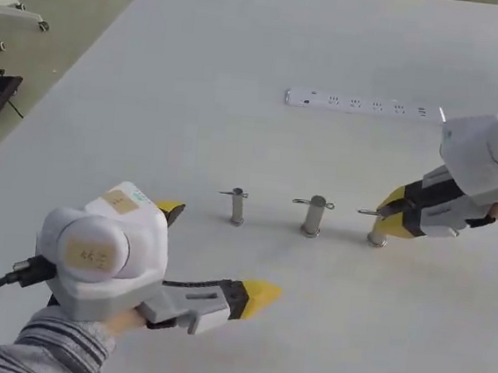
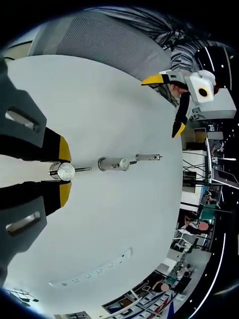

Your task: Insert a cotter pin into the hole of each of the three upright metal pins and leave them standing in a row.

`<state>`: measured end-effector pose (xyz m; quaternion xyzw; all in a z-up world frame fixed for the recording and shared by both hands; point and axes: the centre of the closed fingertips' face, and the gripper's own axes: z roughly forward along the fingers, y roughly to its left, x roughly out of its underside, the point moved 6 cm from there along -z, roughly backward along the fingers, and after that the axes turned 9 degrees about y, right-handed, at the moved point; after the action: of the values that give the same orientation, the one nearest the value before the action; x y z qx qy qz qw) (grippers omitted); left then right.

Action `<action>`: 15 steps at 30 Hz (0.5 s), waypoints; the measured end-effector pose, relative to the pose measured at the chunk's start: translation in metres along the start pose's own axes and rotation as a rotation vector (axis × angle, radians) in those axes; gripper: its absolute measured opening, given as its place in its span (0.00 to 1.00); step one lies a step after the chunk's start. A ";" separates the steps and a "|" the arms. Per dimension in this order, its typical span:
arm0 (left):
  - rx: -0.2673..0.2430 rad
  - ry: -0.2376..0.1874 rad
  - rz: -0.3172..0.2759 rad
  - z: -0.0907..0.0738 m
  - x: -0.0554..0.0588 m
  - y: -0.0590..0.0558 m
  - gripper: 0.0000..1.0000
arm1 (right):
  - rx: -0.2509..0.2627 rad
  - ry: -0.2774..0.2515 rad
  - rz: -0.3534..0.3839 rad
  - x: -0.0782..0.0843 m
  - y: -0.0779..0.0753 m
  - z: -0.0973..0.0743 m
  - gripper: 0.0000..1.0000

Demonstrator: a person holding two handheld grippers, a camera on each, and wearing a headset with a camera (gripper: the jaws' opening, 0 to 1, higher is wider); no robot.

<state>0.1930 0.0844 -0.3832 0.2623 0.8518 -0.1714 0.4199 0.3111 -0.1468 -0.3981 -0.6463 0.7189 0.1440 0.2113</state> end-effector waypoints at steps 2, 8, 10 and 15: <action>0.002 -0.001 0.001 -0.001 0.000 0.000 0.96 | -0.003 0.003 0.001 0.003 -0.005 0.002 0.08; 0.004 0.000 -0.005 -0.002 0.002 0.003 0.99 | -0.012 0.002 0.001 0.005 -0.007 0.000 0.08; 0.003 0.003 -0.008 -0.002 0.003 0.004 0.99 | -0.022 0.001 0.000 0.005 -0.008 0.000 0.08; -0.003 0.010 -0.008 0.000 0.005 0.007 0.99 | -0.033 -0.003 0.007 0.007 -0.009 0.000 0.09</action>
<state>0.1944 0.0918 -0.3873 0.2590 0.8552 -0.1707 0.4151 0.3194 -0.1537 -0.4012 -0.6472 0.7183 0.1574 0.2011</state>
